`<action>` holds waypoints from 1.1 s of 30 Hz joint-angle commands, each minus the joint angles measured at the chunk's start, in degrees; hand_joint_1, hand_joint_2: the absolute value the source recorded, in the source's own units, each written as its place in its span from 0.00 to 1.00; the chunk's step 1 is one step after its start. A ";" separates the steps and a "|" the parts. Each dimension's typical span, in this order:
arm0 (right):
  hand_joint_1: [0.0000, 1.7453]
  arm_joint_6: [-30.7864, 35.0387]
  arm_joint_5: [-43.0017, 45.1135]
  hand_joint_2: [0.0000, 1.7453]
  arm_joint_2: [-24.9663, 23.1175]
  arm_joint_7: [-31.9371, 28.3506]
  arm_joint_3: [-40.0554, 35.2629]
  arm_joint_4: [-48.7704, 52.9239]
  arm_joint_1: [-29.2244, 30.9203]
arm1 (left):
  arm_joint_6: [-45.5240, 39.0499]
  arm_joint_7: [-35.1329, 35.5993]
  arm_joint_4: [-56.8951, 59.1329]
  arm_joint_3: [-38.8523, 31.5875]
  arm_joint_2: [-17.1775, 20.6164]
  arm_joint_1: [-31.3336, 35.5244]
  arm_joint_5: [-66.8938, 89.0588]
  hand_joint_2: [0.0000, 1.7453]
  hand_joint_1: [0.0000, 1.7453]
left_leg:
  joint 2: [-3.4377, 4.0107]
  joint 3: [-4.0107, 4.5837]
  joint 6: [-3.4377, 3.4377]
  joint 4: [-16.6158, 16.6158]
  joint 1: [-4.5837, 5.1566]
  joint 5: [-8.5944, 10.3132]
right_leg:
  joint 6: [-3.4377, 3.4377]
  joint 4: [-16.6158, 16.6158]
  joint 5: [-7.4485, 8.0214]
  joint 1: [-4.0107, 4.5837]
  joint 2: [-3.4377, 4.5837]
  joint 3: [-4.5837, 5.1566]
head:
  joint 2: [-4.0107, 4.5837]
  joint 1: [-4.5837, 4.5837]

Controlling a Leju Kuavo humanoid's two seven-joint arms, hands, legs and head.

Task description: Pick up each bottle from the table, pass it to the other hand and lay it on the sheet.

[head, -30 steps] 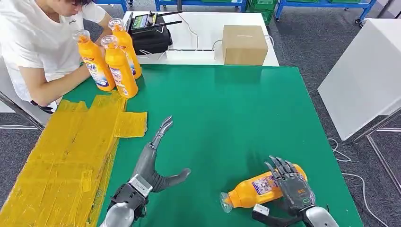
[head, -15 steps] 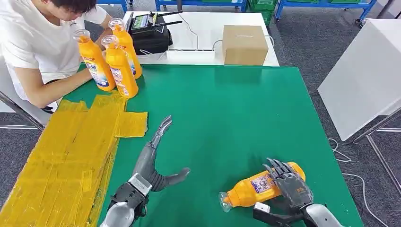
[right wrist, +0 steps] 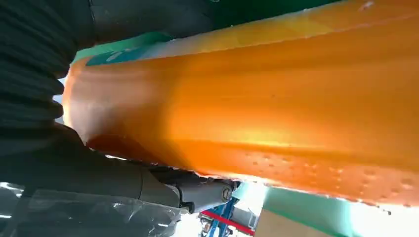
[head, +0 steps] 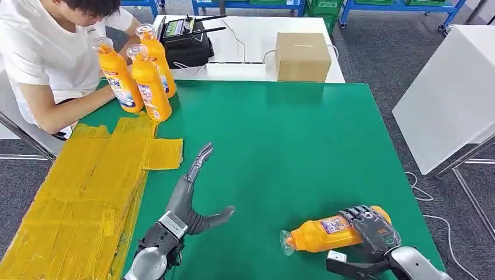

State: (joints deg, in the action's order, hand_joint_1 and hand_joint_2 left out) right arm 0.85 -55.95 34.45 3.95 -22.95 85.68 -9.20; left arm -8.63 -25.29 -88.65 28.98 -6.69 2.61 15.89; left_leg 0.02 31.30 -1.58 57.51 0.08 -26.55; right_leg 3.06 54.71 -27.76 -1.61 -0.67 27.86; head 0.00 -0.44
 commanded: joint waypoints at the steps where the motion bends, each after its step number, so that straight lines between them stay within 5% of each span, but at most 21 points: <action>1: 1.00 -0.59 -1.74 1.00 0.48 3.48 -4.33 -4.25 -0.29 | -0.26 -0.03 1.76 0.02 0.64 1.69 -0.67 1.00 0.00 | -0.10 -0.05 0.05 -0.04 -0.05 0.02 | -0.09 -0.09 0.01 0.06 -0.07 -0.09 | 0.00 0.00; 25: 1.00 2.16 -3.49 1.00 -1.76 3.32 -3.40 -4.56 0.33 | -0.25 0.07 1.29 -0.07 0.62 1.33 -0.69 1.00 0.00 | -0.12 -0.08 0.07 -0.08 -0.12 0.04 | -0.16 -0.18 0.05 0.12 -0.08 -0.16 | 0.00 0.00; 26: 1.00 4.67 -4.81 1.00 -2.99 3.08 -2.70 -4.40 0.58 | -0.31 0.07 1.01 -0.22 0.56 1.12 -0.68 1.00 0.00 | -0.08 -0.08 0.07 -0.08 -0.10 0.04 | -0.15 -0.15 0.05 0.11 -0.04 -0.14 | 0.00 0.02; 27: 1.00 14.67 -5.31 1.00 -11.85 -0.84 3.91 -3.81 1.32 | -0.41 0.45 -0.45 -0.85 0.47 0.09 -0.14 1.00 0.00 | -0.10 -0.08 0.10 -0.12 -0.14 0.06 | -0.21 -0.23 0.08 0.16 -0.05 -0.16 | 0.00 0.02; 29: 1.00 15.68 -4.17 1.00 -19.83 -2.86 7.90 -1.89 3.58 | -0.29 0.80 -1.98 -1.14 0.72 -0.93 0.35 1.00 0.00 | 0.15 -0.06 0.12 -0.13 -0.17 0.04 | -0.20 -0.20 0.12 0.18 0.19 -0.08 | 0.00 0.00; 30: 1.00 20.61 8.42 1.00 -27.46 -8.68 14.47 0.16 3.53 | 0.71 1.11 -2.38 -0.95 0.96 -1.53 -0.30 1.00 0.00 | 0.21 0.03 0.09 -0.08 -0.15 0.03 | -0.15 -0.11 0.11 0.16 0.23 -0.55 | 0.00 0.04; 33: 1.00 21.16 14.42 1.00 -31.70 -11.84 18.86 1.86 4.10 | 1.45 0.69 -1.78 0.48 1.13 -1.58 -1.21 1.00 0.00 | 0.53 -0.04 0.21 -0.20 -0.15 0.02 | -0.30 -0.05 0.15 0.20 0.60 -0.50 | 0.00 -0.02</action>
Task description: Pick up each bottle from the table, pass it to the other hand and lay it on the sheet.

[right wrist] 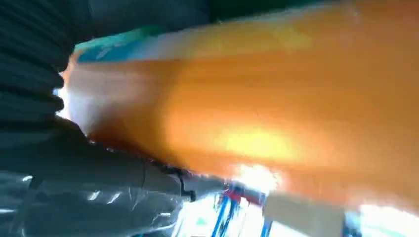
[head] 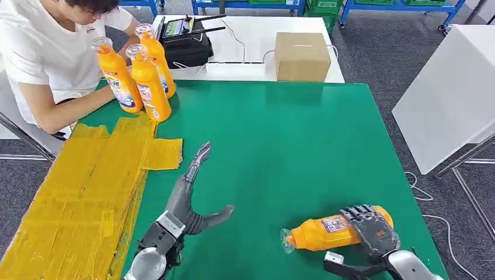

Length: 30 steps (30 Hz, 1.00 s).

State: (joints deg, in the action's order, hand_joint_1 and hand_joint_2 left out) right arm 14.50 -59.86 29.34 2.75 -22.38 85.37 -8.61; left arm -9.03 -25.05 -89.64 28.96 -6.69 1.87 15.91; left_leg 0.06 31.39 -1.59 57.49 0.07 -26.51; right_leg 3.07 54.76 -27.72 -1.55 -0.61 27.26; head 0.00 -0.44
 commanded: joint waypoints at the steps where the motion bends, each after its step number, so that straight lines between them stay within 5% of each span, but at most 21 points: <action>1: 1.00 7.85 23.74 1.00 -28.57 -13.43 20.85 2.53 3.71 | 2.20 0.33 -0.09 1.15 1.41 -0.01 -1.84 1.00 0.00 | 0.42 -0.05 0.21 -0.10 -0.16 -0.02 | -0.28 -0.04 0.09 0.19 0.47 0.17 | 0.00 0.02; 7: 1.00 6.68 40.23 1.00 -34.87 -21.95 27.15 3.24 4.64 | 4.51 1.25 1.96 2.33 2.11 3.37 -5.53 1.00 0.00 | -0.06 0.05 0.14 -0.06 -0.26 0.07 | -0.19 -0.02 0.02 0.23 -0.03 0.21 | 0.00 -0.02; 24: 1.00 4.65 36.71 1.00 -36.52 -26.40 13.78 -6.65 11.53 | 12.29 7.79 8.23 2.54 4.28 10.69 -12.79 1.00 0.00 | 0.05 0.08 0.15 -0.07 -0.24 0.08 | -0.15 0.00 0.03 0.22 0.04 0.19 | 0.00 0.02; 30: 1.00 -0.94 39.02 1.00 -39.10 -28.30 4.36 -12.09 15.96 | 13.51 8.09 9.03 3.19 3.47 13.08 -15.67 1.00 0.00 | 0.12 0.19 0.15 -0.03 -0.25 0.08 | -0.16 0.05 0.04 0.23 0.11 0.31 | 0.00 0.02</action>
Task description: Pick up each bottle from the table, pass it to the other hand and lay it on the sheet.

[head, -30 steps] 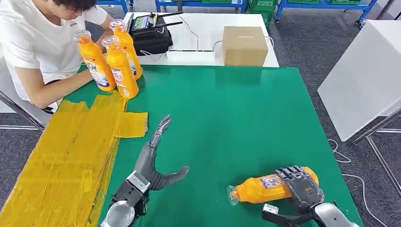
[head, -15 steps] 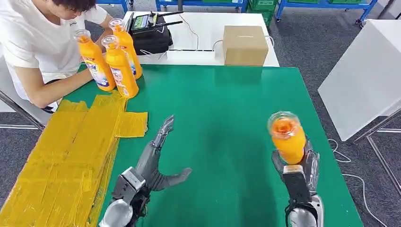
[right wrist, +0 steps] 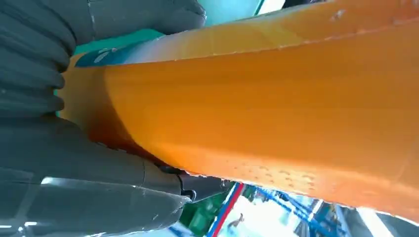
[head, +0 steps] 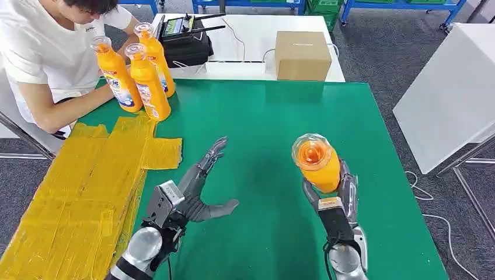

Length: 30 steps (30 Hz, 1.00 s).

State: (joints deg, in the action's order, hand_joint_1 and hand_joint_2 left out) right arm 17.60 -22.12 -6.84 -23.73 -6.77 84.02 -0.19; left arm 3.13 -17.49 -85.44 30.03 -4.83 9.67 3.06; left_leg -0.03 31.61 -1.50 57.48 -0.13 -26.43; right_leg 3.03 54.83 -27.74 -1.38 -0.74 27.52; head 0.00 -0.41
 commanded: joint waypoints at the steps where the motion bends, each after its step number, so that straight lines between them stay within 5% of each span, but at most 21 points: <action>1: 1.00 -4.28 1.06 1.00 -3.55 -1.77 -13.21 -12.32 8.30 | 1.44 0.67 5.17 2.37 1.46 5.74 -3.16 1.00 0.00 | 0.28 -0.06 0.10 -0.03 -0.09 0.01 | -0.18 -0.04 0.10 0.10 0.32 0.04 | 0.00 0.02; 5: 1.00 -3.92 1.96 1.00 -5.35 -1.35 -18.15 -16.64 9.49 | 1.07 0.77 5.61 2.90 1.06 5.96 -4.32 1.00 0.00 | 0.15 -0.08 0.09 -0.05 -0.10 0.01 | -0.14 -0.06 0.06 0.10 0.18 -0.03 | 0.00 0.00; 30: 1.00 -3.61 2.75 1.00 -4.38 -1.44 -18.66 -16.25 9.55 | 0.86 0.70 5.46 3.16 1.36 5.86 -4.55 1.00 0.00 | 0.00 0.02 0.12 -0.05 -0.11 0.06 | -0.18 -0.10 0.05 0.10 0.06 0.02 | 0.00 0.00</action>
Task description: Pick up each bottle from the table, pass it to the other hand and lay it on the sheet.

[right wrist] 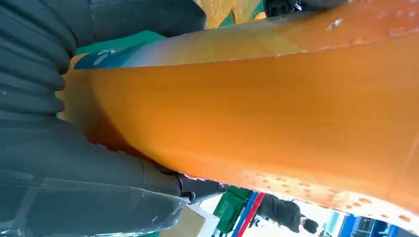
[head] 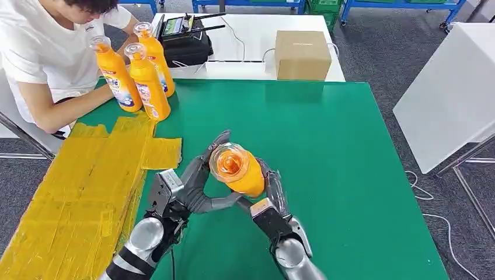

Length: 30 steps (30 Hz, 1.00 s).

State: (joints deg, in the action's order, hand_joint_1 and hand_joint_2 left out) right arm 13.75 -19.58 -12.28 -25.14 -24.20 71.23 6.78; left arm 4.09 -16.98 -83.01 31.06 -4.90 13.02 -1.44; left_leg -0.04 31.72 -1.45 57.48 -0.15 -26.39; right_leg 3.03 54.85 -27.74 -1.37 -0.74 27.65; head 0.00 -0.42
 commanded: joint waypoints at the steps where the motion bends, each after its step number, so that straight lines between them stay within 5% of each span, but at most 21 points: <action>1: 1.00 0.25 0.21 1.00 1.06 -0.04 -1.24 -3.46 2.58 | -0.10 0.19 3.03 2.13 1.43 2.51 -0.05 1.00 0.00 | 0.00 -0.03 0.03 -0.03 -0.02 0.01 | -0.08 -0.04 0.02 0.02 0.03 -0.04 | 0.00 0.00; 18: 1.00 0.25 0.21 1.00 1.06 -0.04 -1.24 -3.46 2.58 | -0.10 0.19 3.03 2.13 1.43 2.51 -0.05 1.00 0.00 | 0.06 -0.10 0.10 -0.07 -0.12 0.01 | -0.24 -0.16 0.07 0.14 0.14 -0.13 | 0.00 0.00; 19: 1.00 -2.68 -0.46 1.00 0.06 3.45 -3.95 -8.65 5.54 | -1.44 -5.47 1.62 3.82 0.81 2.47 2.60 1.00 0.00 | 0.03 -0.04 0.05 -0.03 -0.05 0.00 | -0.12 -0.07 0.03 0.06 0.07 -0.06 | 0.00 0.00; 21: 1.00 1.49 0.44 1.00 -3.67 0.58 -5.80 -18.97 10.06 | -4.42 -3.05 -0.73 6.91 -0.12 2.32 3.21 1.00 0.00 | 0.14 -0.06 0.07 -0.02 -0.08 -0.01 | -0.16 -0.07 0.06 0.09 0.19 -0.05 | 0.00 0.02; 30: 1.00 2.00 1.44 1.00 -3.43 -0.30 -6.63 -20.13 10.69 | -5.26 -2.85 -0.52 7.62 0.45 2.90 2.45 1.00 0.00 | 0.07 -0.04 0.05 -0.03 -0.09 0.00 | -0.16 -0.09 0.04 0.11 0.14 -0.06 | 0.00 0.02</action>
State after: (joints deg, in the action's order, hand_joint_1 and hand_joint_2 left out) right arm 15.78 -18.45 -15.87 -25.42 -28.02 59.35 12.85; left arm -1.24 -20.02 -84.56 34.79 -5.86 13.31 1.44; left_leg 0.00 31.75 -1.46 57.48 -0.16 -26.37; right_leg 3.03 54.87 -27.73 -1.37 -0.69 27.69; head 0.00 -0.39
